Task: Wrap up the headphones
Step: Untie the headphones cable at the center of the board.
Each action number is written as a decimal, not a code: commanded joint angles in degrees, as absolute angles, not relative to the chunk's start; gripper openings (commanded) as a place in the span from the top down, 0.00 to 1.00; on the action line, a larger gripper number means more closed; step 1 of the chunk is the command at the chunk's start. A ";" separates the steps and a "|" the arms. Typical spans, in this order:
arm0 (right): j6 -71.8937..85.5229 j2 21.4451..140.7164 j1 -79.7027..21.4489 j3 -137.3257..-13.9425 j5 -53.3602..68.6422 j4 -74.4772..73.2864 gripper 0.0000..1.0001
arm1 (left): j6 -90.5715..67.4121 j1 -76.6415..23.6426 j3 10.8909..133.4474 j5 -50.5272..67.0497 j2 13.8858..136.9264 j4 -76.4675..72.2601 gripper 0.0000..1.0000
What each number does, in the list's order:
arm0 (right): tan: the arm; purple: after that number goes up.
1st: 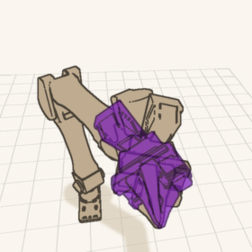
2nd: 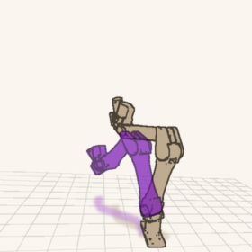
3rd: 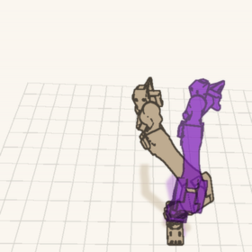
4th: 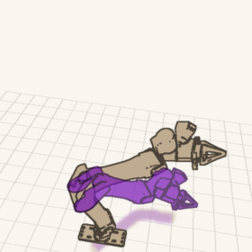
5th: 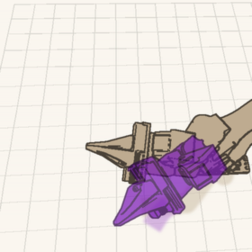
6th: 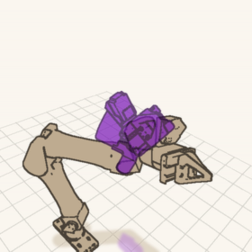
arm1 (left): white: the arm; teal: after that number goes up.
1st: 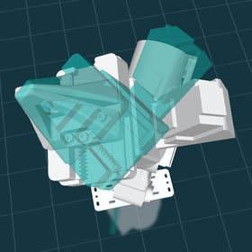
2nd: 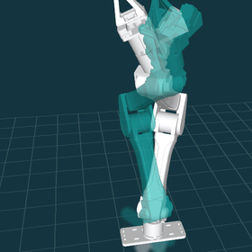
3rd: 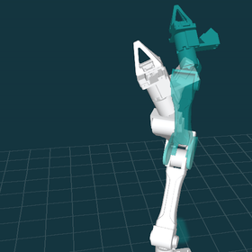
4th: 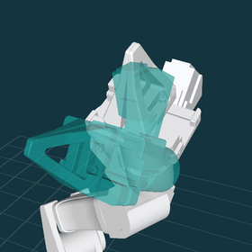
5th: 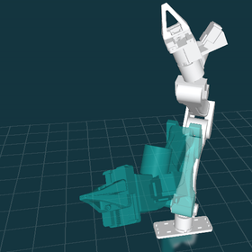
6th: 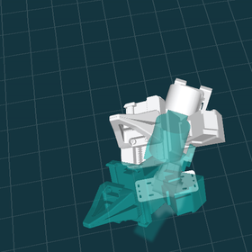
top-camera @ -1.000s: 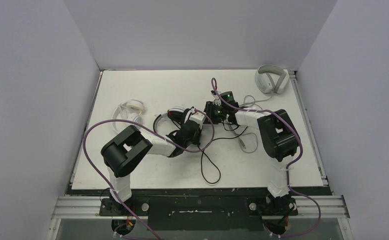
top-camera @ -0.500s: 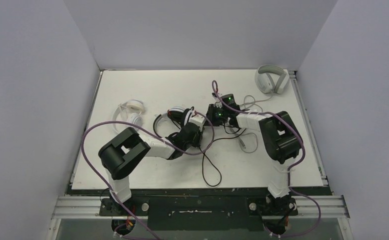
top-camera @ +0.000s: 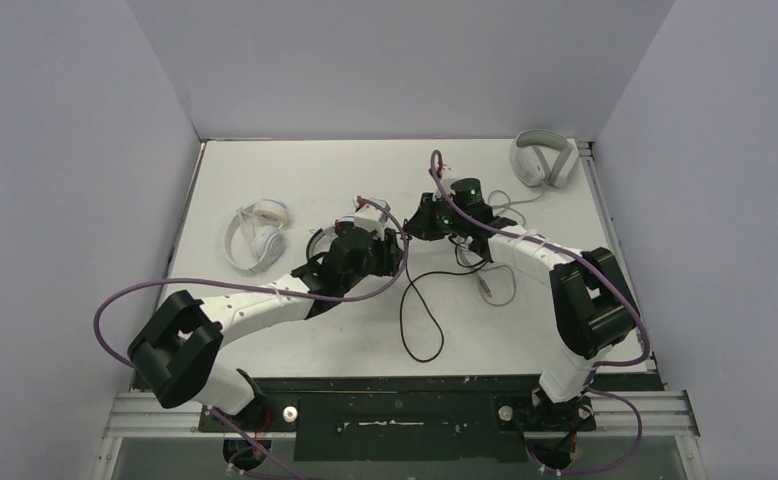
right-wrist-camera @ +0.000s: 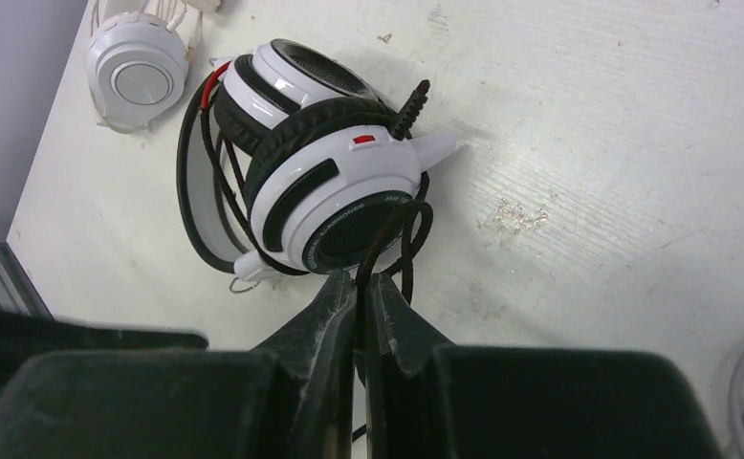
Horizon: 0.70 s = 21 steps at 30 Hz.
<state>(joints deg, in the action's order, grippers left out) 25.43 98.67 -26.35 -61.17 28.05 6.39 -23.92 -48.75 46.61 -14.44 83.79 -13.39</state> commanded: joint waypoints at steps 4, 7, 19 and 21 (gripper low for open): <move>25.00 93.18 -26.69 -59.64 29.53 9.09 0.99 | -33.23 -37.02 50.82 -0.10 84.00 -15.68 0.61; 26.61 92.45 -26.55 -59.41 31.37 9.42 0.99 | -31.47 -36.74 52.61 0.70 85.10 -16.79 0.69; 30.06 90.96 -26.72 -61.57 31.91 6.34 0.99 | -31.44 -32.58 46.90 12.44 91.41 -34.51 0.72; 30.66 90.76 -26.66 -61.15 31.54 6.70 0.99 | -32.82 -32.61 46.65 13.80 93.00 -37.23 0.72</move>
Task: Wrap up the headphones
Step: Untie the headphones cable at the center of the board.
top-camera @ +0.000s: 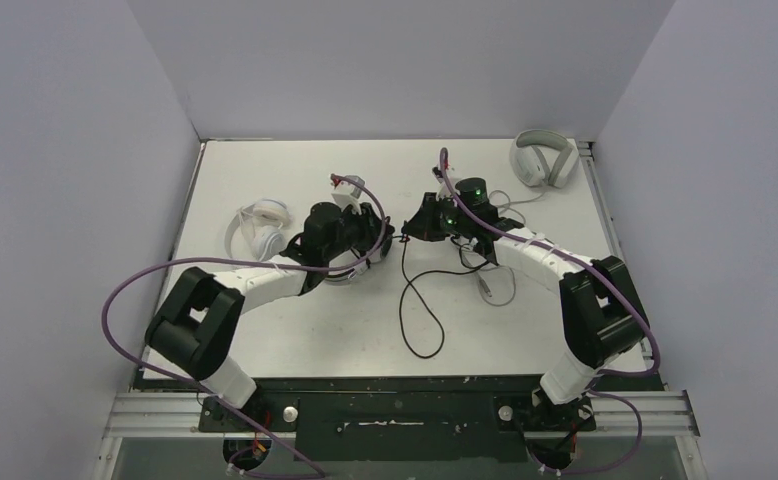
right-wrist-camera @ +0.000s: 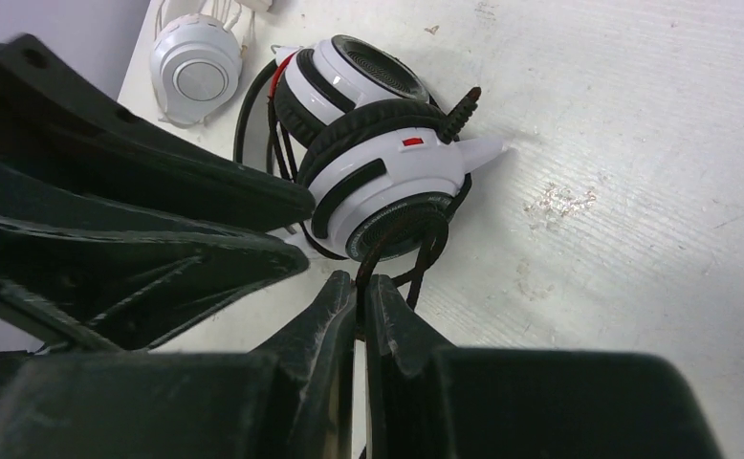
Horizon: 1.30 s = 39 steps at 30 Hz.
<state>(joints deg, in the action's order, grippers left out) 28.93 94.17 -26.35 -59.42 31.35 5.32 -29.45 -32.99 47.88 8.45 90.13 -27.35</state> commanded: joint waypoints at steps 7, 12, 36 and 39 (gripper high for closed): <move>32.07 90.92 -26.49 -61.46 30.94 7.12 0.99 | -33.87 -32.82 48.10 19.14 97.48 -38.35 0.72; 33.22 91.42 -26.02 -62.04 31.23 7.89 0.99 | -32.12 -33.14 49.39 22.10 99.67 -33.19 0.72; 36.65 95.10 -24.00 -66.70 37.14 5.93 0.99 | -19.31 -35.46 38.41 11.01 82.38 -34.23 0.55; 36.73 94.95 -24.01 -66.71 37.18 5.71 0.99 | -18.29 -33.32 40.94 13.60 84.56 -35.93 0.56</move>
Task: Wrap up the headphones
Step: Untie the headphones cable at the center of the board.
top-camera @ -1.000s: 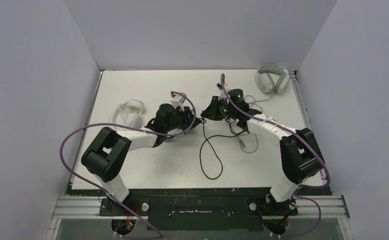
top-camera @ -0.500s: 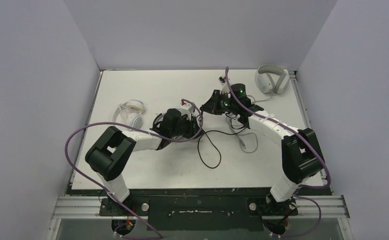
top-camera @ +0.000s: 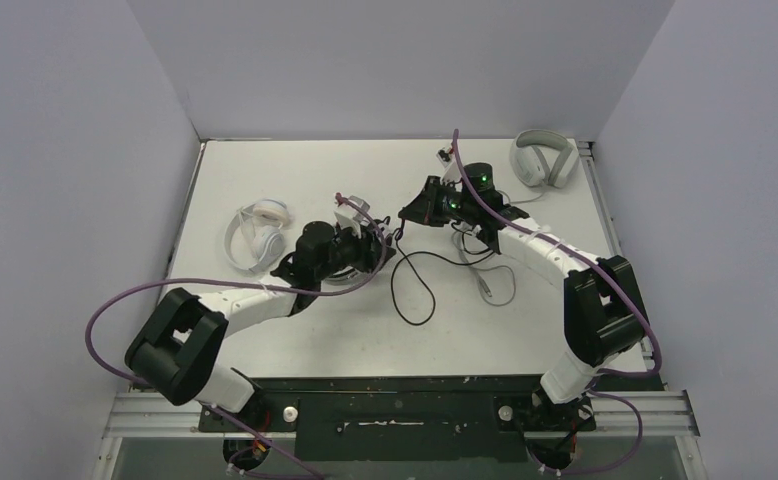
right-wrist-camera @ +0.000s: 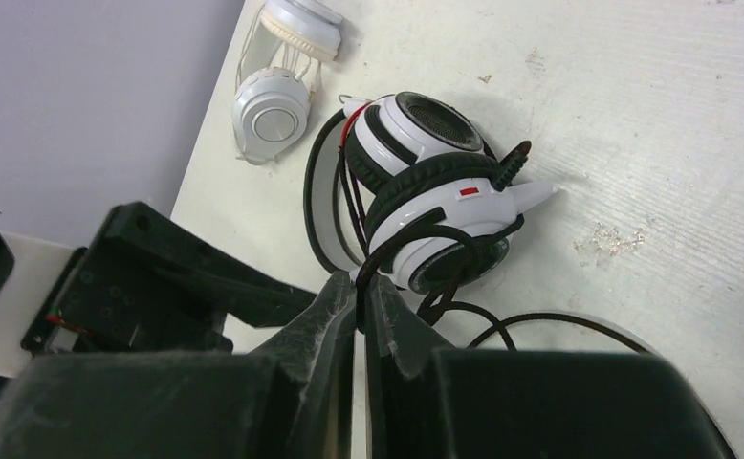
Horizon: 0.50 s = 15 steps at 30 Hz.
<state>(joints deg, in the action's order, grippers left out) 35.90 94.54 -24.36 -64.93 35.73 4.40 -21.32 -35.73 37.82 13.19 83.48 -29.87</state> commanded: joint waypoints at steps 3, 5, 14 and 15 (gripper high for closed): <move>36.99 95.01 -24.02 -67.04 37.56 5.64 0.99 | -18.64 -32.19 43.50 16.06 88.77 -38.39 0.56; 37.00 95.01 -24.02 -67.30 37.93 5.48 0.99 | -18.79 -32.17 45.45 17.30 91.09 -39.06 0.55; 37.04 95.16 -24.06 -68.45 38.42 4.49 0.99 | -17.95 -32.18 51.35 21.57 96.43 -39.37 0.54; 37.13 95.18 -24.00 -68.43 38.49 4.53 0.99 | -17.93 -32.17 51.81 22.43 96.71 -39.37 0.55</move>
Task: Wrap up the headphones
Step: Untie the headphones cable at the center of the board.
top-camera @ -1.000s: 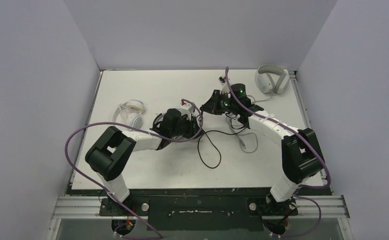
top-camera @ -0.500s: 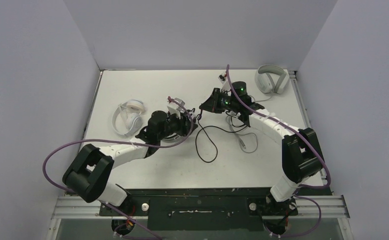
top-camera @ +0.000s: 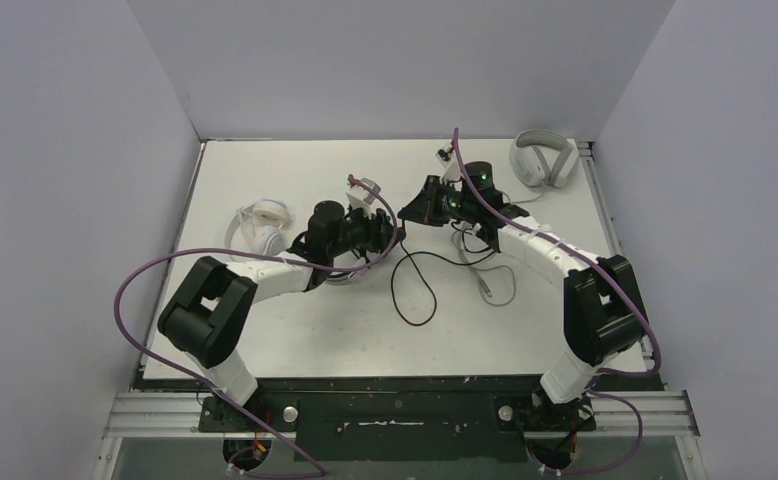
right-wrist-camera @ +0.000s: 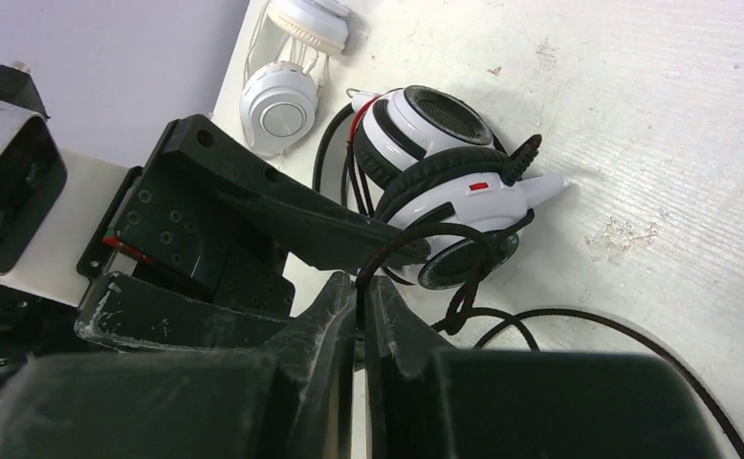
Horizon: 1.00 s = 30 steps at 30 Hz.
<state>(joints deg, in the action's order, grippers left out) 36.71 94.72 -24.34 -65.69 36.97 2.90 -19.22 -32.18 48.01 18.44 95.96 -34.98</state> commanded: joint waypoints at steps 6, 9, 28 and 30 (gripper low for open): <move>37.35 95.44 -24.05 -68.53 38.54 4.68 0.99 | -18.32 -32.34 53.54 24.79 98.33 -39.61 0.58; 37.44 95.63 -24.03 -68.45 38.65 4.74 0.98 | -18.60 -32.43 54.06 24.82 98.90 -39.72 0.78; 34.72 90.63 -21.21 -58.98 33.87 5.93 0.66 | -27.19 -30.56 50.98 22.72 97.67 -45.83 1.00; 36.06 91.19 -21.75 -58.69 33.85 7.03 0.66 | -27.56 -30.42 50.73 22.00 97.63 -46.07 1.00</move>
<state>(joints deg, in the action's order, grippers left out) 34.33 92.77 -21.06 -59.68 34.24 2.94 -24.67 -31.20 50.94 23.49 98.48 -40.23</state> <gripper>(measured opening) 0.344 0.025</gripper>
